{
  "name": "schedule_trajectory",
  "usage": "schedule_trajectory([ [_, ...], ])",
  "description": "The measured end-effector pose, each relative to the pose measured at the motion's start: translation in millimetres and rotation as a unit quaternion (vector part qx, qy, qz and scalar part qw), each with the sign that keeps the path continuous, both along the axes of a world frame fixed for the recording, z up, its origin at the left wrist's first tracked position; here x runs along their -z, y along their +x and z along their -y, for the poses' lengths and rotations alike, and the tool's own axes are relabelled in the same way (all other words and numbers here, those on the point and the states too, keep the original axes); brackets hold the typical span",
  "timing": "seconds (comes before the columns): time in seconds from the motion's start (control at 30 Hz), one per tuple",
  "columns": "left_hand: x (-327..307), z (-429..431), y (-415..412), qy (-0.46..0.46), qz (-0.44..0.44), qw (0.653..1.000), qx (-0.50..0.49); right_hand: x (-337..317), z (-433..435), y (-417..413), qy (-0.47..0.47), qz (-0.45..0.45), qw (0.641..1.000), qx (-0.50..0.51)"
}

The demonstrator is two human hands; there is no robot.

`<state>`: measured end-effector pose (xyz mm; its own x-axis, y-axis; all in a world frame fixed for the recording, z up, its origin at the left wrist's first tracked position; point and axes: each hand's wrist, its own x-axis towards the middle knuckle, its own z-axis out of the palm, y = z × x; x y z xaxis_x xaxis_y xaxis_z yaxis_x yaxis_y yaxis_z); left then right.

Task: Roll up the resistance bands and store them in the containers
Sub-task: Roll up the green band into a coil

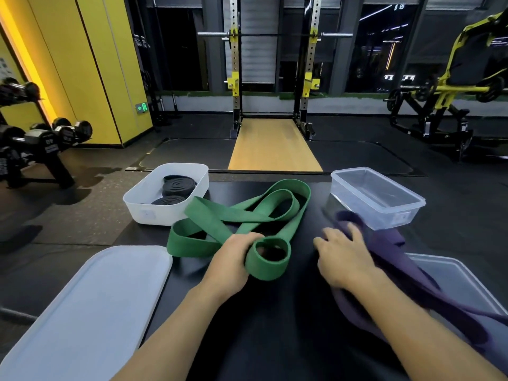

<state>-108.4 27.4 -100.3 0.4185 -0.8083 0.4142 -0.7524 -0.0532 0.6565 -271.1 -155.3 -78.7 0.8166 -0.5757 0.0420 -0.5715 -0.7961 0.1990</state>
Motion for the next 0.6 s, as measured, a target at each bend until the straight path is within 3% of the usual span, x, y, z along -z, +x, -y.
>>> schedule_trajectory([
  [0.13,21,-4,-16,0.071,0.079,0.993,0.044,3,19,1,-0.072,0.052,0.994,0.064],
  [0.23,17,-10,-33,0.132,0.031,0.981,0.136,14,17,7,-0.066,0.133,0.988,0.049],
  [0.3,-2,-19,-37,0.173,-0.009,0.972,0.161,19,8,13,-0.028,0.229,0.973,-0.021],
  [0.4,-33,-33,-32,0.190,-0.043,0.962,0.191,10,-16,18,0.117,0.308,0.940,-0.085],
  [0.5,-55,-43,-21,0.101,-0.068,0.984,0.129,-2,-40,22,0.203,0.287,0.934,-0.067],
  [0.6,-55,-43,1,0.068,0.043,0.995,-0.055,-18,-61,22,0.268,0.217,0.938,-0.044],
])
